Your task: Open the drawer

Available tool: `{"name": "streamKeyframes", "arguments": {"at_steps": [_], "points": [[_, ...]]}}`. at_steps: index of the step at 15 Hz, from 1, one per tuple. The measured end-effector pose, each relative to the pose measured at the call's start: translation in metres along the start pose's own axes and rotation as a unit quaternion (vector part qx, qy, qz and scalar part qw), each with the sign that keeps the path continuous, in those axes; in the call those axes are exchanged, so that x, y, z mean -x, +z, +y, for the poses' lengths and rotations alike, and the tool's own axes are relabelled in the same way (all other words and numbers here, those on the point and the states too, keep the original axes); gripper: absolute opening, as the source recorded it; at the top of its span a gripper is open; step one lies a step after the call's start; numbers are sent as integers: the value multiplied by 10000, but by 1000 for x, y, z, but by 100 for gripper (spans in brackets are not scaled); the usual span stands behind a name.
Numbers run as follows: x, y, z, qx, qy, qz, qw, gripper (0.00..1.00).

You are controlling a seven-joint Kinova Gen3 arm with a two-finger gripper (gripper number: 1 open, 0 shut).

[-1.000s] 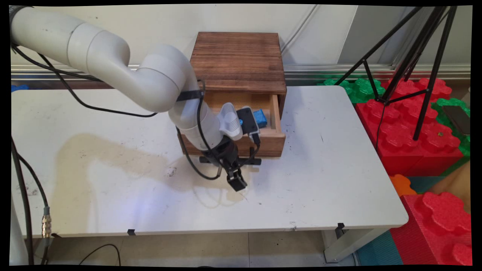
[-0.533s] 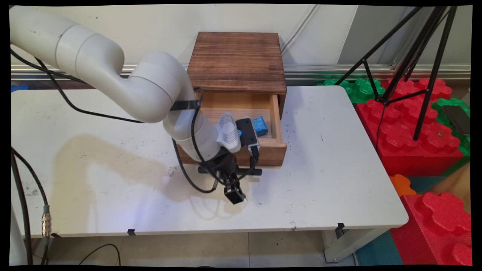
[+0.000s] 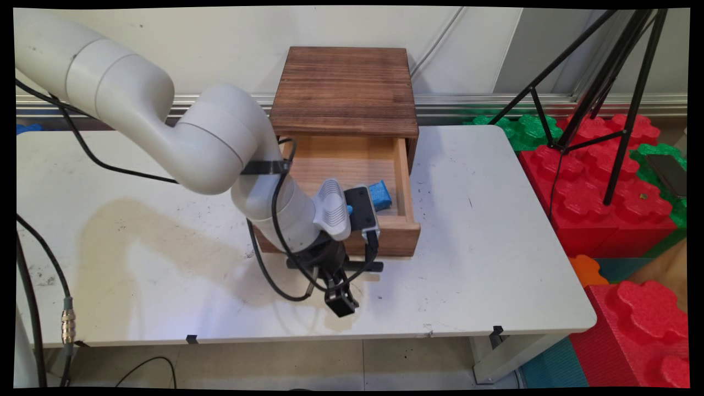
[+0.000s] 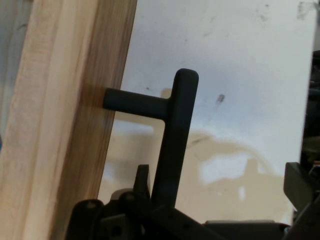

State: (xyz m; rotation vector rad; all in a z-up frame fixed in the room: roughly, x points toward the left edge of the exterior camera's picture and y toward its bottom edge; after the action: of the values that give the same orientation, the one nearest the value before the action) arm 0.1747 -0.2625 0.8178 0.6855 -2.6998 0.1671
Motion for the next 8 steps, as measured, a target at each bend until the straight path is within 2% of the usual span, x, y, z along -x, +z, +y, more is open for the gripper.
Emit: {"name": "streamKeyframes", "arguments": {"at_steps": [8], "points": [[5,-6,23,131,52,-25,9999,100]]}}
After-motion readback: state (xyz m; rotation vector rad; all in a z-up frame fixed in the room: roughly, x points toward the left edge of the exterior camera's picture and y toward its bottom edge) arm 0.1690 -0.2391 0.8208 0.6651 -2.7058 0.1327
